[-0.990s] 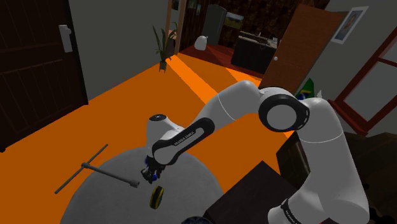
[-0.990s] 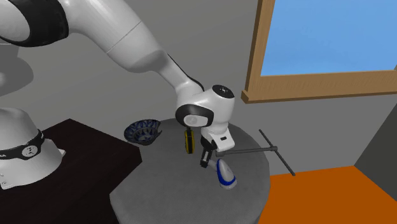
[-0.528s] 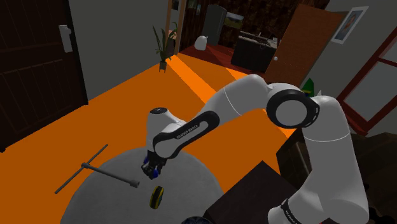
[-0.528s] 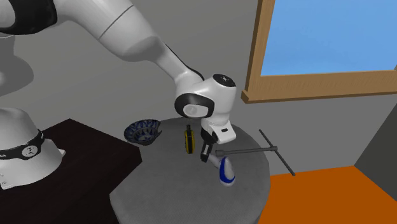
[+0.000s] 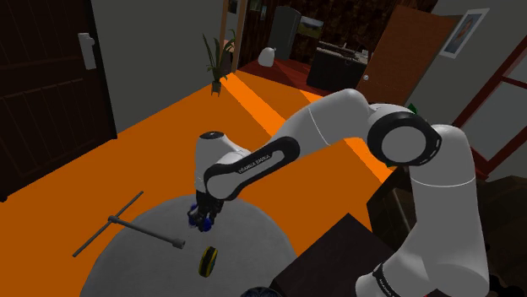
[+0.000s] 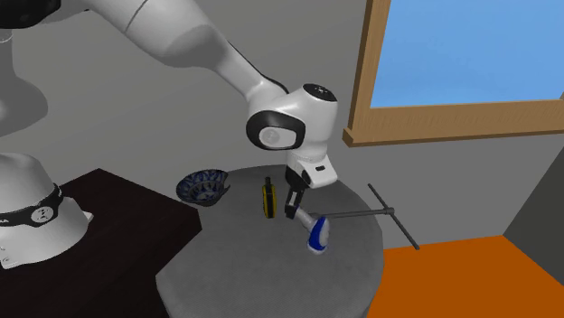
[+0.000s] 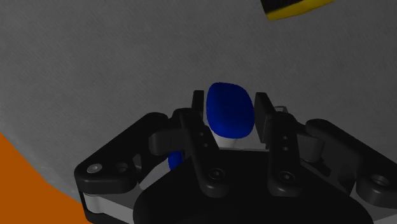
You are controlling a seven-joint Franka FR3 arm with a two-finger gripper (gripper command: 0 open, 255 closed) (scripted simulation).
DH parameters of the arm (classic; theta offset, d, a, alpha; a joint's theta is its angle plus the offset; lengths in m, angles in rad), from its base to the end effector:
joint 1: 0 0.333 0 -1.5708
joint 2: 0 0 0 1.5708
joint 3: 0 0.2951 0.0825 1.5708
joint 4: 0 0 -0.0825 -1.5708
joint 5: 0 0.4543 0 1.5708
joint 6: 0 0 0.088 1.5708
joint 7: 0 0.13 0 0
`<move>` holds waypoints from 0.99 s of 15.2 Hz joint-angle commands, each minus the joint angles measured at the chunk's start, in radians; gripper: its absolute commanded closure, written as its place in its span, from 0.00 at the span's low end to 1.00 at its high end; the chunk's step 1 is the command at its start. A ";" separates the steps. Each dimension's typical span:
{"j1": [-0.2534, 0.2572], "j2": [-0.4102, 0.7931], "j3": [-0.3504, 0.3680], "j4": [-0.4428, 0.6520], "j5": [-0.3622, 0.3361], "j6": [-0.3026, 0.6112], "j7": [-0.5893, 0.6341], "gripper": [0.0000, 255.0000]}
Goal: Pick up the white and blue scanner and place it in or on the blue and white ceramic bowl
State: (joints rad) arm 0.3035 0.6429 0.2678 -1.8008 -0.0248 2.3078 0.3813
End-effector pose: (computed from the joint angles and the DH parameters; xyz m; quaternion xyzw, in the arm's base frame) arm 0.5649 0.3656 0.0984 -0.9924 -0.0824 0.0834 0.0383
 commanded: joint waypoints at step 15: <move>-0.014 -0.183 0.035 -0.089 0.041 -0.088 0.013 1.00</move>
State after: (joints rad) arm 0.2856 0.4822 0.2969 -1.8527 0.0107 2.2025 0.3857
